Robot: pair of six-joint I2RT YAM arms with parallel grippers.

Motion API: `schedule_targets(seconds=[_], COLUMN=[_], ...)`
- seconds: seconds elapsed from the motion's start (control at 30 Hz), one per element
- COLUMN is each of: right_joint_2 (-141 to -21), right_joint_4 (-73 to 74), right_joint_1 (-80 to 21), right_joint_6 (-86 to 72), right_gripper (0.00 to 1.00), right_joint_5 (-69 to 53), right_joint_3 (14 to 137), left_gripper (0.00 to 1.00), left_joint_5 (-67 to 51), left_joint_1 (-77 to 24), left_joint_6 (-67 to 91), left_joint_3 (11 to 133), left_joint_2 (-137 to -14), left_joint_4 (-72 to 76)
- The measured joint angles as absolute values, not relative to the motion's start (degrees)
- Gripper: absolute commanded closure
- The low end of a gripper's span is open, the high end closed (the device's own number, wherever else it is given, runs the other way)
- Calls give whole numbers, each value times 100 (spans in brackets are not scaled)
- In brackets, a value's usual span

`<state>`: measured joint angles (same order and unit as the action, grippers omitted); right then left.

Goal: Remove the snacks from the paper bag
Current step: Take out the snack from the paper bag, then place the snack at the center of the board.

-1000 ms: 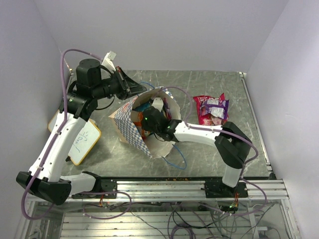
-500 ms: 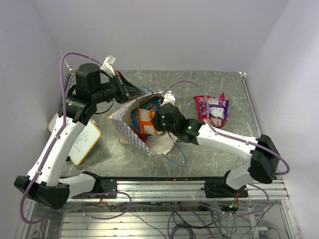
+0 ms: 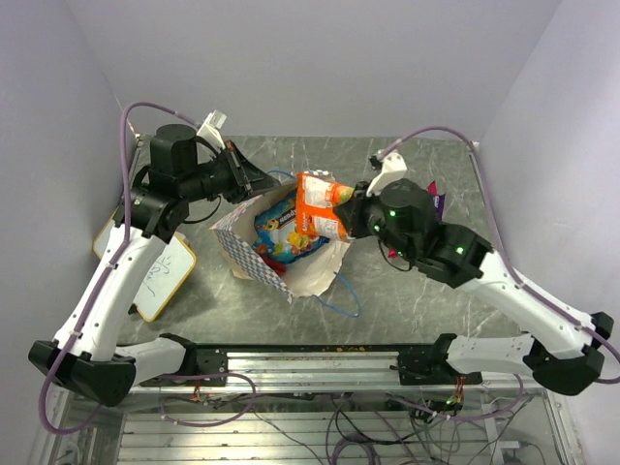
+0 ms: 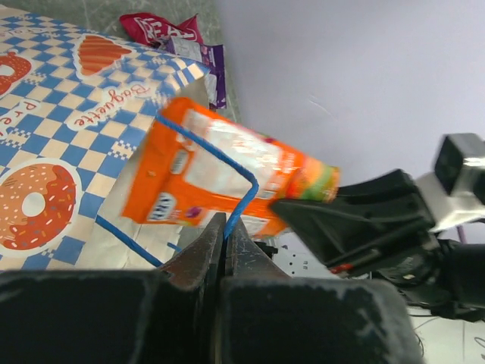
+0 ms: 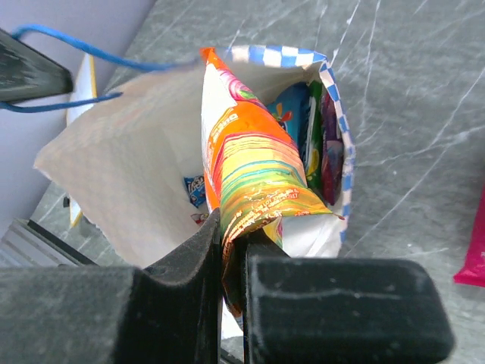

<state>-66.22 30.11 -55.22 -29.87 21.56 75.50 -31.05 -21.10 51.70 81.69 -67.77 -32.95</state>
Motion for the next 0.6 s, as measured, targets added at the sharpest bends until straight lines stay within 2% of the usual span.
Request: schedule_targets(seconds=[0.33, 0.47, 0.6], right_joint_2=[-6147, -5996, -6431], right_joint_4=[3828, 3850, 4018], right_joint_1=[-5524, -5520, -5240], right_joint_6=[-2169, -1994, -1990], right_gripper=[100, 100, 100], right_joint_5=[2506, 3485, 4399], right_joint_3=[8571, 8637, 8873], left_gripper=[93, 93, 93], left_joint_5=[-2829, -2805, -2781], left_joint_1=[-2110, -2110, -2110], left_joint_6=[5050, 4987, 4950], left_joint_3=[8418, 8667, 8829], left_joint_2=[-6869, -6980, -7072], left_joint_4=[-3758, -3938, -3988])
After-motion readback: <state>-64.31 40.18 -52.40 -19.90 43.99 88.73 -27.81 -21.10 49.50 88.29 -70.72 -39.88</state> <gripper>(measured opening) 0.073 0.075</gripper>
